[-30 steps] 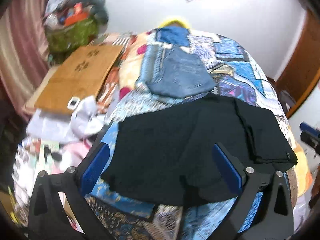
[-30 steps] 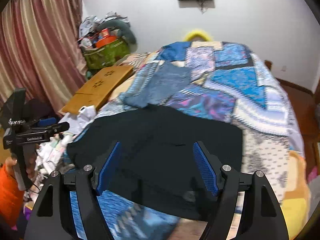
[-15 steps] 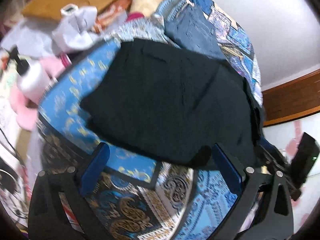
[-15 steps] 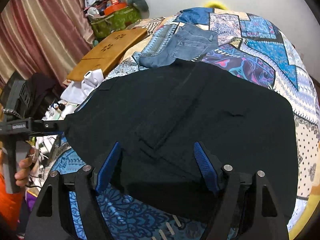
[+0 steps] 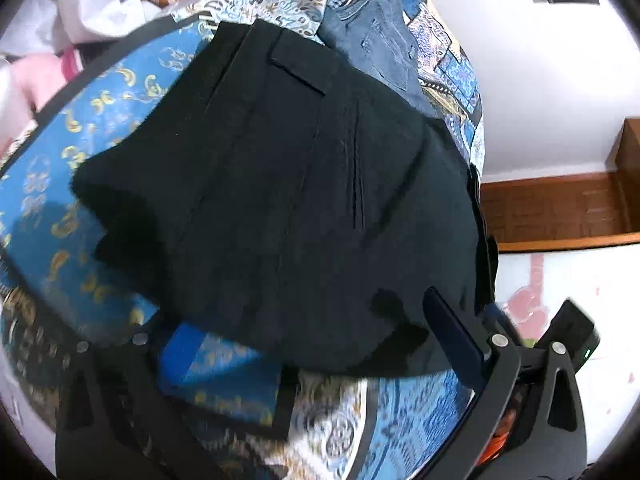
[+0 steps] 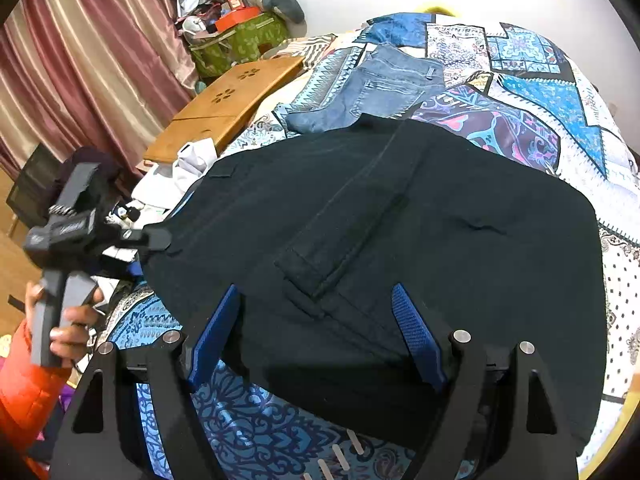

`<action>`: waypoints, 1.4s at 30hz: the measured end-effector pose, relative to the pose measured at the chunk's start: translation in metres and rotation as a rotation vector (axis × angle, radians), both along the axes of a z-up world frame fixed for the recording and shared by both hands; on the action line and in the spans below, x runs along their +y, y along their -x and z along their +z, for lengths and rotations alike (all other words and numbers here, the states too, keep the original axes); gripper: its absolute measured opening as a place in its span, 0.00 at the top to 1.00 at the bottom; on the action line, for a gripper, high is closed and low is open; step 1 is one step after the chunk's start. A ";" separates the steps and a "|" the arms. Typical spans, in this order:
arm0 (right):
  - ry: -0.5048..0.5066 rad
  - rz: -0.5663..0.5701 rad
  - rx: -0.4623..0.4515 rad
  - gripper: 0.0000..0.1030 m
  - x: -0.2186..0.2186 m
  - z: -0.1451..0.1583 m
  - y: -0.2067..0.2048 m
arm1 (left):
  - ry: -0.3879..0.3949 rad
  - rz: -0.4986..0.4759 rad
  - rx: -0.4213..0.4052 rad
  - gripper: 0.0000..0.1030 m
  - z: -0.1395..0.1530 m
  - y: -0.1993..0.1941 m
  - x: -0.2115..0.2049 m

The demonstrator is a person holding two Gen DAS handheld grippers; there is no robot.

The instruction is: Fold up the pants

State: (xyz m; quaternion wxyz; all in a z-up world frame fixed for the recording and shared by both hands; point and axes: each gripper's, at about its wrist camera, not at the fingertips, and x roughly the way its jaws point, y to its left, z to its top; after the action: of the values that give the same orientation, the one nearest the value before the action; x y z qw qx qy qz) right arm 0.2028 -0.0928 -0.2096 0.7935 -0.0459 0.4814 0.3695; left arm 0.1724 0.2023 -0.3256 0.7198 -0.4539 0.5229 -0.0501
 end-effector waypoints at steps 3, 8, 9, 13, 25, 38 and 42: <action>0.001 0.005 -0.003 0.25 0.001 0.000 0.001 | -0.009 0.020 0.025 0.01 -0.004 -0.013 0.005; -0.010 0.007 0.002 0.25 -0.001 0.001 0.000 | -0.186 0.086 0.049 0.39 0.003 -0.022 0.005; -0.013 0.005 0.005 0.25 -0.001 0.001 0.000 | -0.209 0.116 0.045 0.46 0.006 -0.019 0.006; -0.047 0.003 0.043 0.29 -0.009 0.007 -0.003 | -0.375 0.170 -0.012 0.71 0.033 -0.009 0.004; -0.022 -0.260 -0.098 0.29 -0.106 0.032 -0.017 | -0.883 0.068 -0.365 0.76 0.181 -0.028 -0.066; -0.049 -0.352 -0.014 0.29 -0.153 -0.014 -0.009 | -0.844 -0.211 -0.607 0.82 0.237 -0.095 -0.225; -0.046 -0.335 -0.020 0.29 -0.151 -0.013 -0.006 | -0.786 -0.325 -0.610 0.83 0.224 -0.111 -0.271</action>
State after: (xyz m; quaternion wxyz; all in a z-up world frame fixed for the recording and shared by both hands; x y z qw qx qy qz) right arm 0.2083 -0.2443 -0.2224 0.8497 0.0494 0.4658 0.2422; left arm 0.2835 -0.0688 -0.1013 0.9383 -0.0274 0.3325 -0.0912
